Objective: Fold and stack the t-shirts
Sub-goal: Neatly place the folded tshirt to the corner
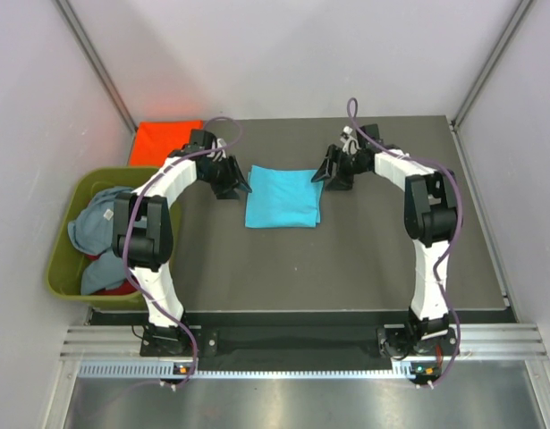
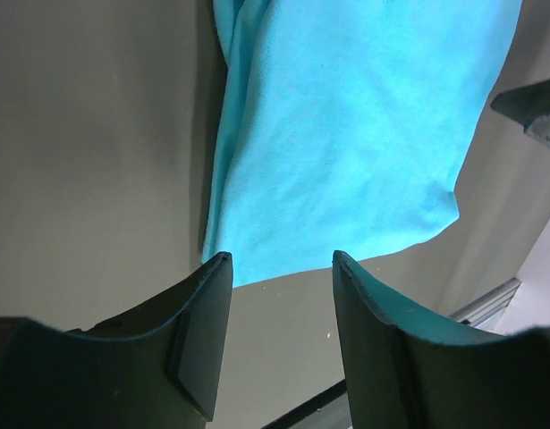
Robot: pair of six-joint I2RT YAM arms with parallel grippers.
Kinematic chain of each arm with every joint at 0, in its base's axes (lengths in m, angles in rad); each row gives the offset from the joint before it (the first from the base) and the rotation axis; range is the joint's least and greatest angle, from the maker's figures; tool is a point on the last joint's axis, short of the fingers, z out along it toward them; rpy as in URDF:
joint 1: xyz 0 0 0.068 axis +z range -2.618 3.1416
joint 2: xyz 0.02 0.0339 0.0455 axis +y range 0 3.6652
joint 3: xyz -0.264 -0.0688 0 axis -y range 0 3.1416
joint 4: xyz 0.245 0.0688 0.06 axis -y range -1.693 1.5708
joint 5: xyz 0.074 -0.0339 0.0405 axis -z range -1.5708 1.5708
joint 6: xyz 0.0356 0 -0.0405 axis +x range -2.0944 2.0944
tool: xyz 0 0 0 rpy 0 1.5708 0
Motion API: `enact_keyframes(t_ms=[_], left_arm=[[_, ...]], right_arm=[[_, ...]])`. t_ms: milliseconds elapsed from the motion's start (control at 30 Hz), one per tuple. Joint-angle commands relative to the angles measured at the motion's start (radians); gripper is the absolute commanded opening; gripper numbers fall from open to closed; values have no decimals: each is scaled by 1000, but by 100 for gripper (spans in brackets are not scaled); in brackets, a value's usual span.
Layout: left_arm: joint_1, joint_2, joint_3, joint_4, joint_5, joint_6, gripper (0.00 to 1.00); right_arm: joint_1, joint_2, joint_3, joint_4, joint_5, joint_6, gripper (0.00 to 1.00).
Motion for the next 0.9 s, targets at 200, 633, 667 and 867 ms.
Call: enact_keyframes(t_ms=[200, 633, 667, 867], left_arm=[[2, -57, -40, 66, 49, -53, 52], [9, -84, -41, 65, 61, -44, 51], [10, -87, -45, 66, 64, -45, 51], [19, -109, -65, 66, 76, -50, 50]], right_arm=[[26, 114, 147, 101, 69, 68, 67], [52, 188, 186, 89, 109, 81, 39], [52, 192, 186, 90, 97, 83, 33], [36, 188, 178, 129, 78, 130, 2]])
